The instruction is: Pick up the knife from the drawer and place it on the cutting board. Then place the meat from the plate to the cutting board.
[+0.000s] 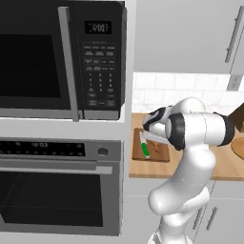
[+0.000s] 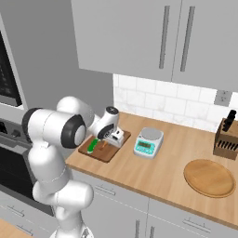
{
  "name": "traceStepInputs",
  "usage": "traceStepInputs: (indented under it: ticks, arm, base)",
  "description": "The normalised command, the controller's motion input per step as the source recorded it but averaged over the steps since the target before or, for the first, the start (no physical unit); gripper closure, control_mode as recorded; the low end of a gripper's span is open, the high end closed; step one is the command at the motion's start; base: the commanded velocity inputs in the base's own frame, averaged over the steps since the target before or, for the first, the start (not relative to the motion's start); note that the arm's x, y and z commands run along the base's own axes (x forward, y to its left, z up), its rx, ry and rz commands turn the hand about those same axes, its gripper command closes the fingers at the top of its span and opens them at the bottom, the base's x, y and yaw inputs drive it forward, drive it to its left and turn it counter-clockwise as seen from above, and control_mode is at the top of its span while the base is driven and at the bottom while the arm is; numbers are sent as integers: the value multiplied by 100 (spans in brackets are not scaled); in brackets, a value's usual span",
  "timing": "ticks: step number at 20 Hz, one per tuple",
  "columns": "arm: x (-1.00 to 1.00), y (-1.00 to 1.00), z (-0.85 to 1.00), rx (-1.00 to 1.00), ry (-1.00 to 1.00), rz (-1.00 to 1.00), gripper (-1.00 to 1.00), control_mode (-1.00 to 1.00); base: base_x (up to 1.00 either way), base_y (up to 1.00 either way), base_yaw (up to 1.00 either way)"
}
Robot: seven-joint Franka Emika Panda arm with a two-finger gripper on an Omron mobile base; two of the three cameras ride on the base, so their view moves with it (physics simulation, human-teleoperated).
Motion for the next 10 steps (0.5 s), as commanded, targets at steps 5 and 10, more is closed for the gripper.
traceStepInputs:
  ticks: [5,10]
  arm:
    - [26,0,-36,0,4,0,100,-100]
    - [27,0,-32,0,6,0,100,-100]
  base:
    - [0,0,0]
    - [0,0,0]
